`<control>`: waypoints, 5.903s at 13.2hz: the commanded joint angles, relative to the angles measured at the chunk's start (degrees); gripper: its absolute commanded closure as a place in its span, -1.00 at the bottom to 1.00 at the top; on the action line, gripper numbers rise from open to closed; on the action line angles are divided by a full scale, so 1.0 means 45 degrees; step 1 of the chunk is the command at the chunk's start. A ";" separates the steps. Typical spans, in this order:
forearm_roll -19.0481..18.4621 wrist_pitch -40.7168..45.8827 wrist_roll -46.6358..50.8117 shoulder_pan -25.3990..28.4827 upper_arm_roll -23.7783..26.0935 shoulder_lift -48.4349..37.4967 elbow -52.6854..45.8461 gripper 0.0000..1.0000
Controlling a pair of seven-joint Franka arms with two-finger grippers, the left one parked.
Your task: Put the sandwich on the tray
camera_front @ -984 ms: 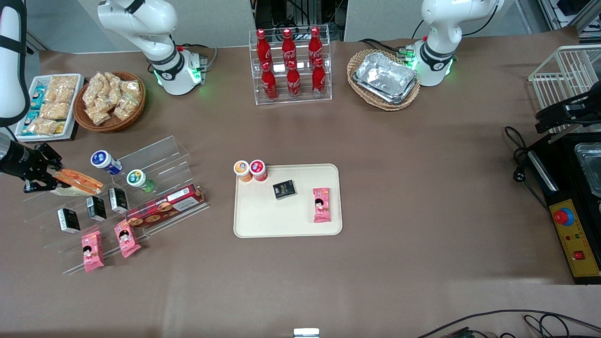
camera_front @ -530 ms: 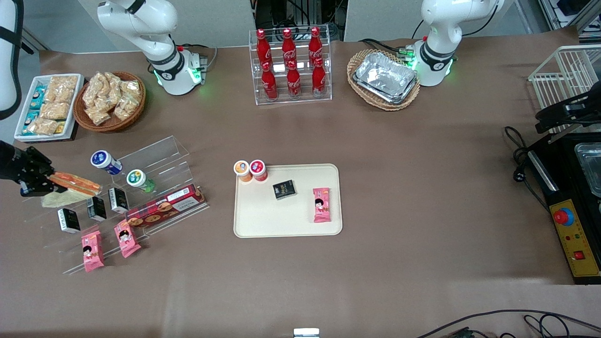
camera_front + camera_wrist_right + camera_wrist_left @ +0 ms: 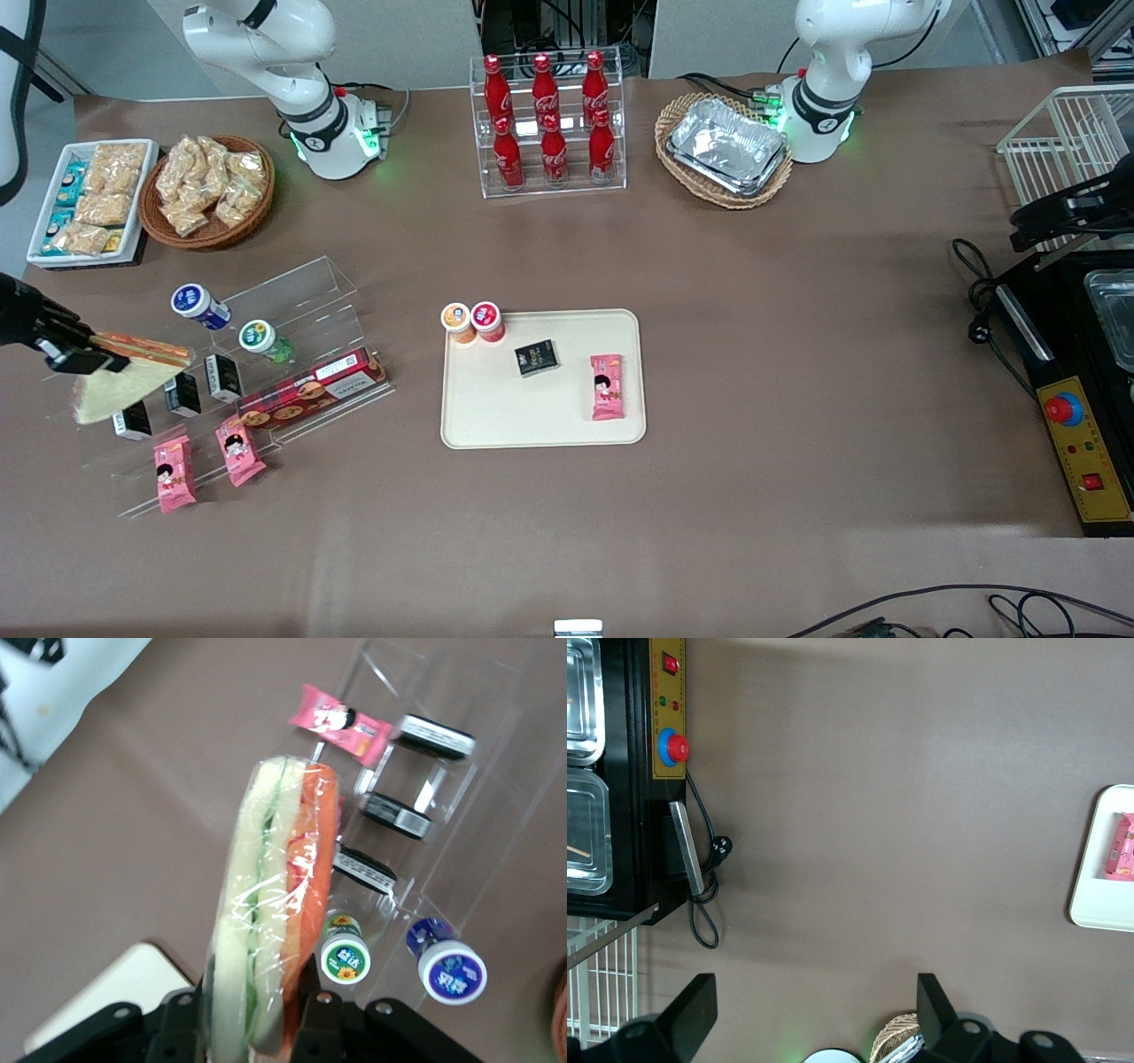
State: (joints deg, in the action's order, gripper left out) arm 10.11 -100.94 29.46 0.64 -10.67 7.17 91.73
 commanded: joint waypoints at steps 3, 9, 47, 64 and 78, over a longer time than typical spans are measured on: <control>0.0175 0.0419 -0.5847 0.1320 -0.0109 0.0653 -0.0735 0.27; -0.0547 0.0303 -0.9628 0.3721 -0.0148 0.1180 -0.0735 0.27; -0.3285 -0.5850 -1.6000 0.8980 0.0731 0.7705 -0.1633 -1.00; -0.1740 -0.3683 -1.5727 0.5370 0.0517 0.3741 -0.1790 -1.00; 0.0546 0.0691 -1.0531 0.1208 -0.0419 0.1066 -0.1906 -1.00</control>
State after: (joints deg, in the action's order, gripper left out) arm 11.13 -99.97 -18.63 8.32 -11.88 13.86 83.18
